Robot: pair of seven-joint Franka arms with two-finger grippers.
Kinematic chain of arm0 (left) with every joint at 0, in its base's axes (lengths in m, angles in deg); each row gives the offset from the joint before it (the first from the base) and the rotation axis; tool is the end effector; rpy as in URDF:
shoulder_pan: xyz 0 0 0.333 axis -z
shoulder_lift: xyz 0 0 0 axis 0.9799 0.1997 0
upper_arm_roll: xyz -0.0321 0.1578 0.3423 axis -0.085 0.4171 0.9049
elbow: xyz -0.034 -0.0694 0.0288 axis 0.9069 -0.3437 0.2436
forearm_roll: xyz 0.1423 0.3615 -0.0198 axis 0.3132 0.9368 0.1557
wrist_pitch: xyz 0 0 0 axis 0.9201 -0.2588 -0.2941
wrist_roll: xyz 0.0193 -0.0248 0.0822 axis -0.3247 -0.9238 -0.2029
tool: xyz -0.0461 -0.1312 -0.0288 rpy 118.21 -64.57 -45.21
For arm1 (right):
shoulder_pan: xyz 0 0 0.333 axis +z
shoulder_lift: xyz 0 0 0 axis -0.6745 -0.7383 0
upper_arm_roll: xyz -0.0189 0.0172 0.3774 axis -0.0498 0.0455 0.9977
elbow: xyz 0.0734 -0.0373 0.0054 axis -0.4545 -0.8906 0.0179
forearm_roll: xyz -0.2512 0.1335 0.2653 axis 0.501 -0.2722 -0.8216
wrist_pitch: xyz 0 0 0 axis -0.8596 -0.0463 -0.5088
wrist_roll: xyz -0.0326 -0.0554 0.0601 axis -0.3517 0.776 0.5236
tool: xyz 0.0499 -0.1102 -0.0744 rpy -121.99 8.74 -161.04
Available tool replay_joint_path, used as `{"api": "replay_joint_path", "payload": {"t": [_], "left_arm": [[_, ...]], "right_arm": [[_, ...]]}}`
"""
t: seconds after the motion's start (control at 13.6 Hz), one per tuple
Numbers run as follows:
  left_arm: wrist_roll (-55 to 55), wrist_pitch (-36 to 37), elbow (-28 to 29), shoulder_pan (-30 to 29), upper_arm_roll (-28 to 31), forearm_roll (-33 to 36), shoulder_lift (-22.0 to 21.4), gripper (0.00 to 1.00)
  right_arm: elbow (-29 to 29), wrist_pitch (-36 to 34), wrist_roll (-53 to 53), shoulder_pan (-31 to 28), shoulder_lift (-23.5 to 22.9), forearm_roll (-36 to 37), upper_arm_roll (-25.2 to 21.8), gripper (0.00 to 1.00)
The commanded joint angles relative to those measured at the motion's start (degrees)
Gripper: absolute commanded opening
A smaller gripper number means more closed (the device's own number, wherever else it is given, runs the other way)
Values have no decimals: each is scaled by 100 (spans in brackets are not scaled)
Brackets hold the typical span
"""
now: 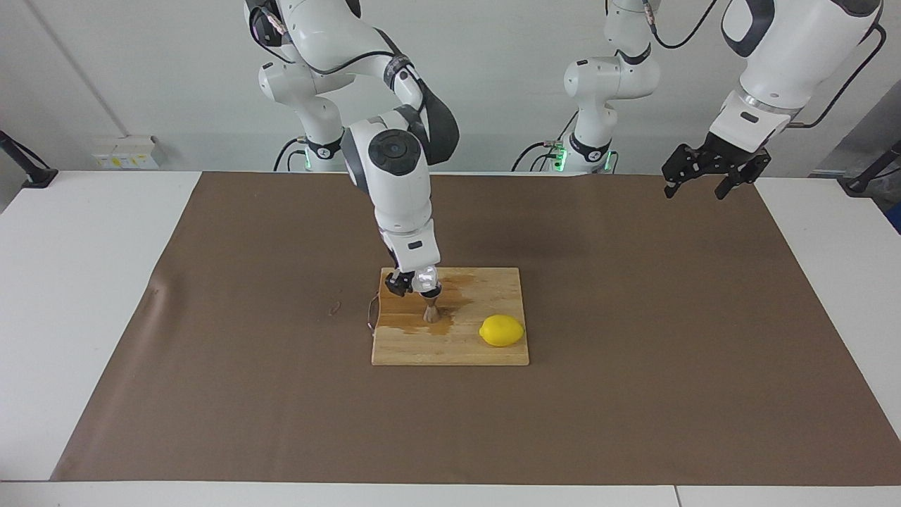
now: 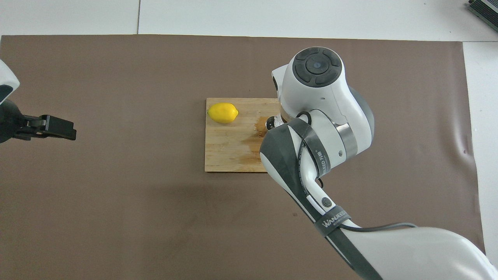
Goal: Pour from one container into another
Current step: 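Tilt the white cup over the metal cup to pour, then carry the white cup back and set it down beside the board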
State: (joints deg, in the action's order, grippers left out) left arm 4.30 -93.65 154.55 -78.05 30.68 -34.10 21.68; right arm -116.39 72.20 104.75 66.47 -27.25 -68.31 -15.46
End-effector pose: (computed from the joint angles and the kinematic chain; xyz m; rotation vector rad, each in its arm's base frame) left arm 0.5254 -0.0503 0.6462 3.1015 -0.0988 -0.0196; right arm 0.6340 0.2894 0.4594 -2.6133 -1.6370 0.0245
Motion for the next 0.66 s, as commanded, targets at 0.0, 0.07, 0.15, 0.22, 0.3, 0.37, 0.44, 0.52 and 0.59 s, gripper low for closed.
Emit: {"api": "replay_joint_path", "payload": {"t": [0.0, 0.07, 0.15, 0.22, 0.3, 0.37, 0.44, 0.52, 0.59], "left_arm": [[33, -29, 180, -61, -25, -58, -159, 100], [33, -29, 180, -61, -17, -58, -159, 100], [33, -29, 180, -61, -17, -58, -159, 100], [33, -29, 180, -61, -17, -58, -159, 100], [33, -29, 180, -61, -17, -58, -159, 100], [33, -29, 180, -61, -25, -58, -159, 100], [33, -29, 180, -61, -25, -58, -159, 100], [33, -29, 180, -61, -17, -58, -159, 100], [33, -29, 180, -61, -17, -58, -159, 100]], "right_arm": [[-207, 136, 760, -296, 175, -518, 40, 42], [-277, 136, 1023, -392, 263, -677, 40, 42], [-348, 127, 1357, -506, 351, -852, 40, 42], [-453, 127, 1751, -655, 430, -1011, 40, 42], [-576, 127, 2147, -848, 501, -1134, 40, 42], [-725, 136, 2586, -989, 536, -1266, 40, 42], [-866, 180, 2973, -1130, 606, -1398, 40, 42], [-1067, 354, 3343, -1271, 650, -1460, 40, 42], [-1321, 608, 3781, -1394, 746, -1513, 40, 42]]}}
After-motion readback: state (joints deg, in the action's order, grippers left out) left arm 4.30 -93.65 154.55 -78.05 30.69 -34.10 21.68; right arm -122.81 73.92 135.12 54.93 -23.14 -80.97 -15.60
